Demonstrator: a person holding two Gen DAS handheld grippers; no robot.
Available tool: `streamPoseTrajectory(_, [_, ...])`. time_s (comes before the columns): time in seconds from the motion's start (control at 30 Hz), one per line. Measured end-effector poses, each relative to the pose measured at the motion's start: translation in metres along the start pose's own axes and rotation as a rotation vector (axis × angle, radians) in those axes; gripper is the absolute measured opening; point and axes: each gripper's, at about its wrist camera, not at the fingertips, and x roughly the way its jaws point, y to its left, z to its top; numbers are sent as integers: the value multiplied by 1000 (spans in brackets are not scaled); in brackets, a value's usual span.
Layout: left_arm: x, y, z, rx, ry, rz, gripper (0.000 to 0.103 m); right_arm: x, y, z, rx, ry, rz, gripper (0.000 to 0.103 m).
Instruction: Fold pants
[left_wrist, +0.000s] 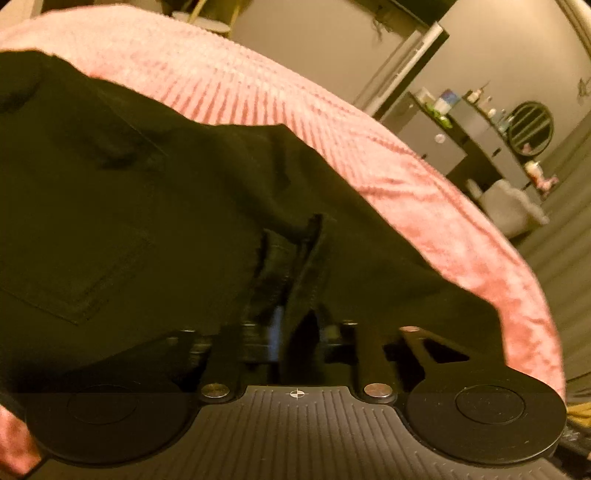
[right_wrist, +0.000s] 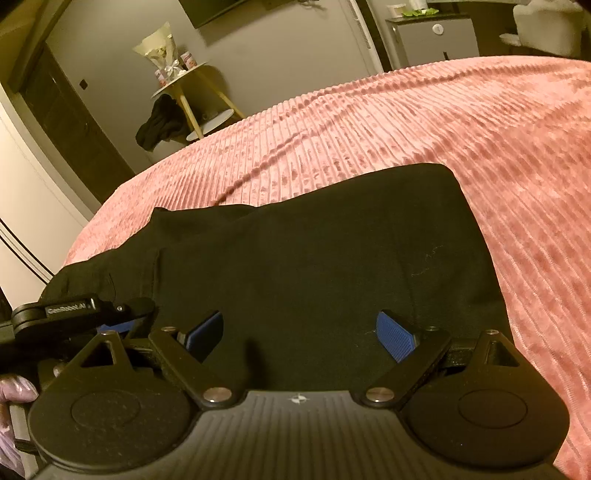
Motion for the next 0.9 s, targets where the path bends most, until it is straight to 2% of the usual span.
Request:
streamPoseTrajectory(0.13, [-3,1,0,-9,-15,-8,8,-3,0,0,-5,-8,-3,86])
streamPoseTrajectory(0.23, [-12,5,1,-53,-52,-63,6,-8,-2,0,10,-21,16,74])
streamPoseTrajectory(0.4, [-39,10,5,-127,-141,-184,6,-25,0,0,15,-96,57,74])
streamPoseTrajectory(0.47, [-46,11,6,-125,-150,-201,6,-31,0,0,20,-128,71,74])
streamPoseTrajectory(0.57, [-46,4,6,-81,-117,-145,6,-30,-3,1,40,-125,40,74])
streamPoseTrajectory(0.63, [-38,-1,5,-36,-86,-56,3,-23,-6,2,60,-99,14,74])
streamPoseTrajectory(0.7, [-26,-8,2,41,-79,145,1,-15,-7,3,67,-55,-21,74])
streamPoseTrajectory(0.73, [-19,-7,2,51,-60,205,1,-11,-7,2,62,-38,-30,74])
streamPoseTrajectory(0.77, [-13,-1,4,9,-31,192,1,-9,-6,1,51,-32,-36,75])
streamPoseTrajectory(0.83, [-13,9,8,-92,-23,121,2,-8,-2,1,27,-35,-33,76])
streamPoseTrajectory(0.9, [-14,14,8,-139,-13,85,2,-7,-1,0,18,-31,-27,78])
